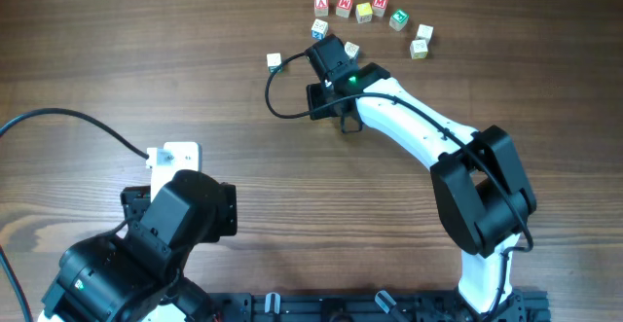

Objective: Form a tower
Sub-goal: 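Carry the red-faced block over the stack and lower it on top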

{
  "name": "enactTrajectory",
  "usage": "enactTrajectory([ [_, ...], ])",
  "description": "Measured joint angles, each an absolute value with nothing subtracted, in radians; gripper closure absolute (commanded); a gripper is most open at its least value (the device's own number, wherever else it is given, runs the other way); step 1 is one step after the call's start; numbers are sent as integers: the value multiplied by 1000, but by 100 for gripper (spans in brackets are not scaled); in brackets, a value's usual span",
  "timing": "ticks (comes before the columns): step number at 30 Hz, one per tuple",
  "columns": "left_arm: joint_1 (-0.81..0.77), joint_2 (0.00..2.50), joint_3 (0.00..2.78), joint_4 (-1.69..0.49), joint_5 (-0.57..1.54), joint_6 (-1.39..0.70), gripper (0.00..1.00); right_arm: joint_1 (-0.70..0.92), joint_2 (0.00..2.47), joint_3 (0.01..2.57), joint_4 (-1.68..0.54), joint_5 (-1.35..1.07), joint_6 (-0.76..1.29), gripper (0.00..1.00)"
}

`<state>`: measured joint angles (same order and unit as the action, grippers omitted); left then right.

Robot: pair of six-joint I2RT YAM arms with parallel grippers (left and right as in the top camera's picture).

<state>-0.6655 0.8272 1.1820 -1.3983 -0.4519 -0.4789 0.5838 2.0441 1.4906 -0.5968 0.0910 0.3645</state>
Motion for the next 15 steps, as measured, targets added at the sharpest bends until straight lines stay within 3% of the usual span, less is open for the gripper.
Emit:
enactTrajectory([
  [15, -665, 827, 1182, -1398, -452, -479, 0, 584, 2044, 1491, -597, 91, 365, 56],
])
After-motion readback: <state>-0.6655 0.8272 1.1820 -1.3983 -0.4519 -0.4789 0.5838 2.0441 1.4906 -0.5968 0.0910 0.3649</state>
